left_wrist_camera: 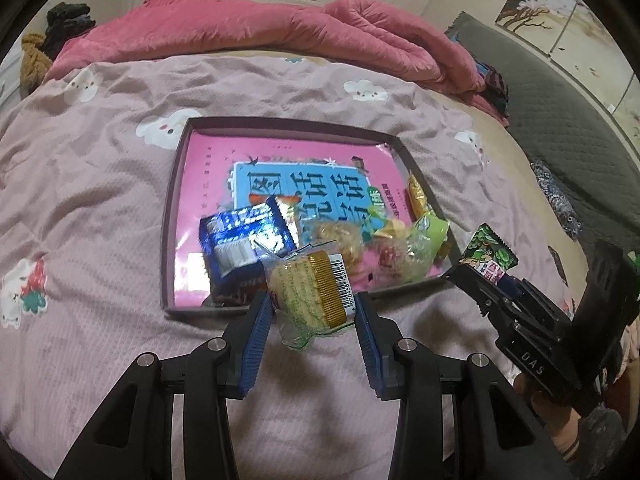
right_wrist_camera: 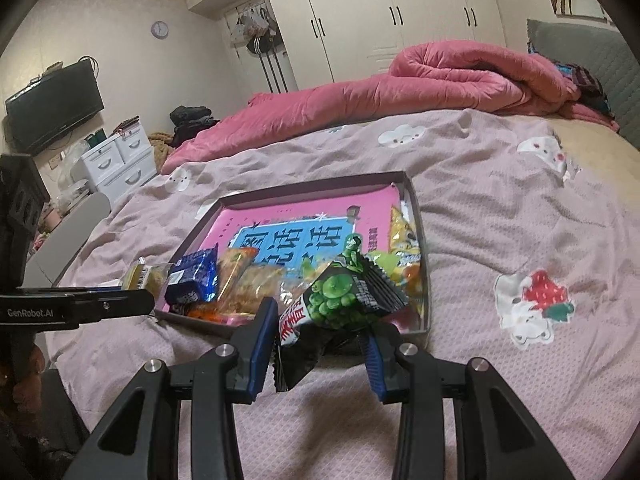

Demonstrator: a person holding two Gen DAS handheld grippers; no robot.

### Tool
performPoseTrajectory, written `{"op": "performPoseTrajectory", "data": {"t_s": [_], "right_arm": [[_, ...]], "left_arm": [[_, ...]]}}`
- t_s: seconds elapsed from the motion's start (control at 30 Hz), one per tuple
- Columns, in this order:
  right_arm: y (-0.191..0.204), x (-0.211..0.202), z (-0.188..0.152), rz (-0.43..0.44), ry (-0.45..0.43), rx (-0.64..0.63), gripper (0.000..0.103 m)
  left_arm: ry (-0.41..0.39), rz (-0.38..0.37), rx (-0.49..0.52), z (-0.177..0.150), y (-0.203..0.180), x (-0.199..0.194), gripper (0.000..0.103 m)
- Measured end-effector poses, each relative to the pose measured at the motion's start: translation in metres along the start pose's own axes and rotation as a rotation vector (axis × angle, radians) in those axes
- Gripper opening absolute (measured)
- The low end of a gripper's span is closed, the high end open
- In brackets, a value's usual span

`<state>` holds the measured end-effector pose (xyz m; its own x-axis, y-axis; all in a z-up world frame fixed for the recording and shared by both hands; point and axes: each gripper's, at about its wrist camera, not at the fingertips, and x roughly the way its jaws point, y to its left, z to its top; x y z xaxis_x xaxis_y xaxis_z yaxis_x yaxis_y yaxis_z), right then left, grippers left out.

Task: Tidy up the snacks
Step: 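Carry the cracker packet over the tray with left tool while right tool carries the green-pea packet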

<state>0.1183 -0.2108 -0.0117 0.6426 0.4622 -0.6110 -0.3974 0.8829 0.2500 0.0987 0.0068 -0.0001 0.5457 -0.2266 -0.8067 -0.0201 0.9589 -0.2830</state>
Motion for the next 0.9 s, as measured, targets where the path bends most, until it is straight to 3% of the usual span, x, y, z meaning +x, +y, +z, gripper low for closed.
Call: {"op": "performPoseTrajectory", "data": {"t_s": [0.9], "right_arm": [[-0.027, 0.01, 0.015, -0.042, -0.04, 0.046, 0.04]], "left_arm": [[0.001, 0.025, -0.003, 0.033, -0.007, 0.027, 0.044]]}}
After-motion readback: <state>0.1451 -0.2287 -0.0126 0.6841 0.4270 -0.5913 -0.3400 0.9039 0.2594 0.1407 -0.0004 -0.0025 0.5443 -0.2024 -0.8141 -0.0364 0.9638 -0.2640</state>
